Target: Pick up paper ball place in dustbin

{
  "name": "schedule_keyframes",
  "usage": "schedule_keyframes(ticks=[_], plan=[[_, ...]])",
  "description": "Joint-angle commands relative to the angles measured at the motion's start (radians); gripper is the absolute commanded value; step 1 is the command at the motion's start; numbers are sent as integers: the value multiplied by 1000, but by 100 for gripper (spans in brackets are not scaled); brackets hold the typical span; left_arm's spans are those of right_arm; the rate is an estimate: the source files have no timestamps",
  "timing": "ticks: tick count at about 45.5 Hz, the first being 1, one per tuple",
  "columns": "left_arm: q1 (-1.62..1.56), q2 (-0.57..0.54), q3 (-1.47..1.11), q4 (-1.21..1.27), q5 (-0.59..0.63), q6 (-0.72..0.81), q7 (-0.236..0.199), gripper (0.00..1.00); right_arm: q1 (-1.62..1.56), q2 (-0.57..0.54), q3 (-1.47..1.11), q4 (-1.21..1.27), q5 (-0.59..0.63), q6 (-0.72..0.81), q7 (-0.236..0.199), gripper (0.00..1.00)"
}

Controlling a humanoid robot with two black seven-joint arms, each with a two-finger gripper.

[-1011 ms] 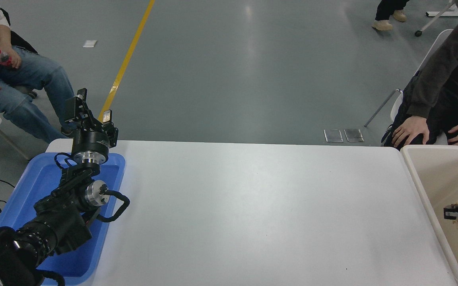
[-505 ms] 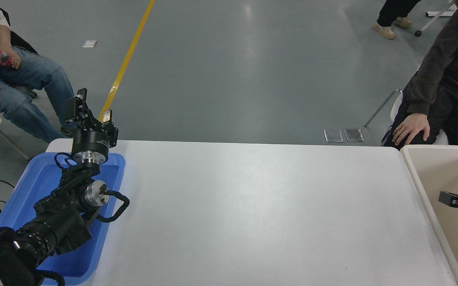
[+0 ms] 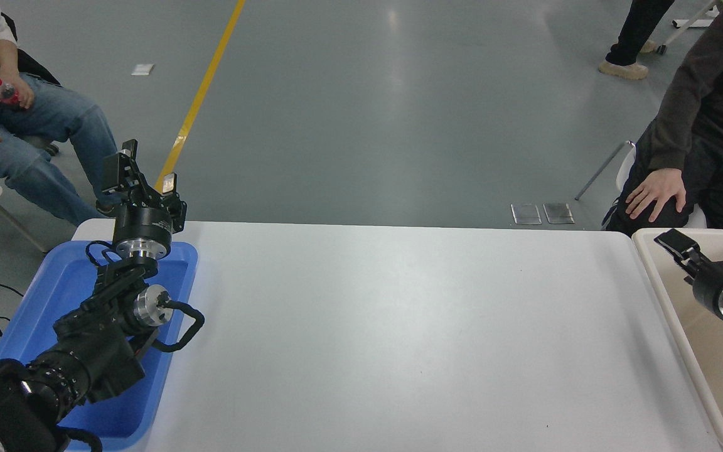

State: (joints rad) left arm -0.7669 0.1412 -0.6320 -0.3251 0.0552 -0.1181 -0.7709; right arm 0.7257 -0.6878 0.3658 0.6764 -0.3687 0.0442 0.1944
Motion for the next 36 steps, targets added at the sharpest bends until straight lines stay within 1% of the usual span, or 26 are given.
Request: schedule_keyframes(ticks=[1,7,15,19,27,36], plan=[[1,0,0,0,0,0,-1,100,-20,1,232,68,258,144,-4,100],[1,0,0,0,0,0,-1,100,-38,20,294,84,416,244,-4,100],[1,0,0,0,0,0,-1,100,-81,79,364,124,556,278,-4,100],[1,0,0,0,0,0,-1,100,-89,135,386,124,591,289,-4,100],[1,0,0,0,0,0,-1,100,-121,209,417,121,659,351,-4,100],[1,0,0,0,0,0,-1,100,-138,243,418,66,668,371,-4,100]])
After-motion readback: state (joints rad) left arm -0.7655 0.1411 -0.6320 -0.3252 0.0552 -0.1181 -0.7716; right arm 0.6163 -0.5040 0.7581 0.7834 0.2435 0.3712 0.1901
